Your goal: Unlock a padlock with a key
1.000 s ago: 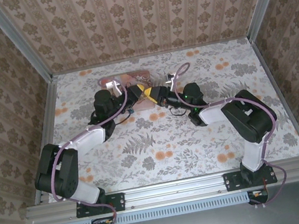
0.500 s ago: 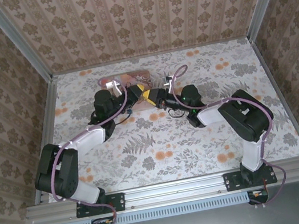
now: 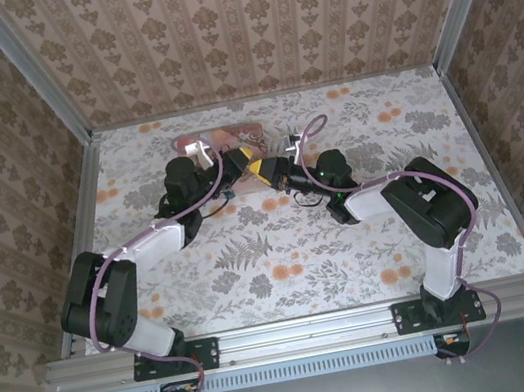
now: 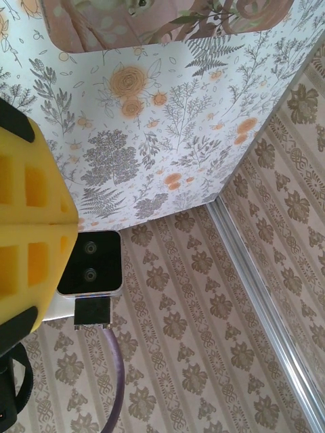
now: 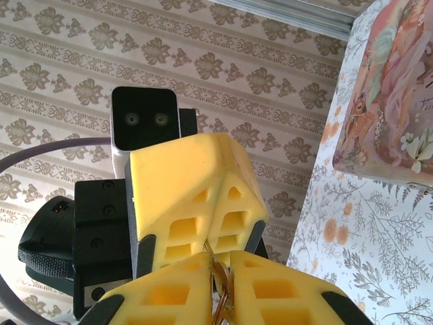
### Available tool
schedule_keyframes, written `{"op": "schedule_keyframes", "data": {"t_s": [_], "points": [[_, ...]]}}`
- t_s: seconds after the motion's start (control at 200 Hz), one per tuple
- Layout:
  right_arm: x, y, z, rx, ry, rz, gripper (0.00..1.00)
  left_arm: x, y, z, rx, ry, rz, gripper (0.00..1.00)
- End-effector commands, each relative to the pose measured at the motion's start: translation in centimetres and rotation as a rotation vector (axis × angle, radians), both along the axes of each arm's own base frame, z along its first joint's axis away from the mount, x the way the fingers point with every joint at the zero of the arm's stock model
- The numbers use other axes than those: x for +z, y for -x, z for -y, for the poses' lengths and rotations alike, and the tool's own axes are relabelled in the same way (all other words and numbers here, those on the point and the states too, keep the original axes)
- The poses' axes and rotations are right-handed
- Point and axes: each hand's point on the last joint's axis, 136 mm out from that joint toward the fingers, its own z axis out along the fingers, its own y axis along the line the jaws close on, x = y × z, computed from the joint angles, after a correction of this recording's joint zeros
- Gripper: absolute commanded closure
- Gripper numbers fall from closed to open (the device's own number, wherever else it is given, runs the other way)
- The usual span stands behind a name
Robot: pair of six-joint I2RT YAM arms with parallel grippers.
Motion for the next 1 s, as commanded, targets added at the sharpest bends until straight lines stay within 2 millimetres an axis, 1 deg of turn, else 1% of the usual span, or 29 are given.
{"op": "schedule_keyframes", "data": {"t_s": [0.0, 0.455, 0.535, 0.615, 0.67, 0.88, 0.995], "points": [[1.3, -0.3, 0.0, -0.015, -0.034, 0.039, 0.85, 2.5, 0.2, 0.2, -0.002, 0.027, 0.063, 1.00], [1.2, -1.3, 0.8, -0.056, -0.046, 0.019, 0.92, 1.6, 0.3, -0.3, 0.021, 0.027, 0.042, 1.00], [1.3, -1.3, 0.8, -0.057, -0.048, 0.020, 0.90, 1.4, 0.4, -0.3, 0.027, 0.027, 0.037, 1.00], [1.2, -1.4, 0.9, -0.061, -0.049, 0.015, 0.84, 1.2, 0.4, -0.3, 0.030, 0.029, 0.034, 1.00], [1.2, -1.4, 0.9, -0.063, -0.050, 0.014, 0.83, 1.1, 0.4, -0.4, 0.035, 0.030, 0.031, 1.00], [1.2, -1.4, 0.9, -0.062, -0.050, 0.010, 0.92, 0.8, 0.3, -0.5, 0.047, 0.032, 0.023, 1.00], [1.1, -1.4, 1.0, -0.062, -0.050, 0.007, 1.00, 0.9, 0.3, -0.4, 0.045, 0.033, 0.023, 1.00]]}}
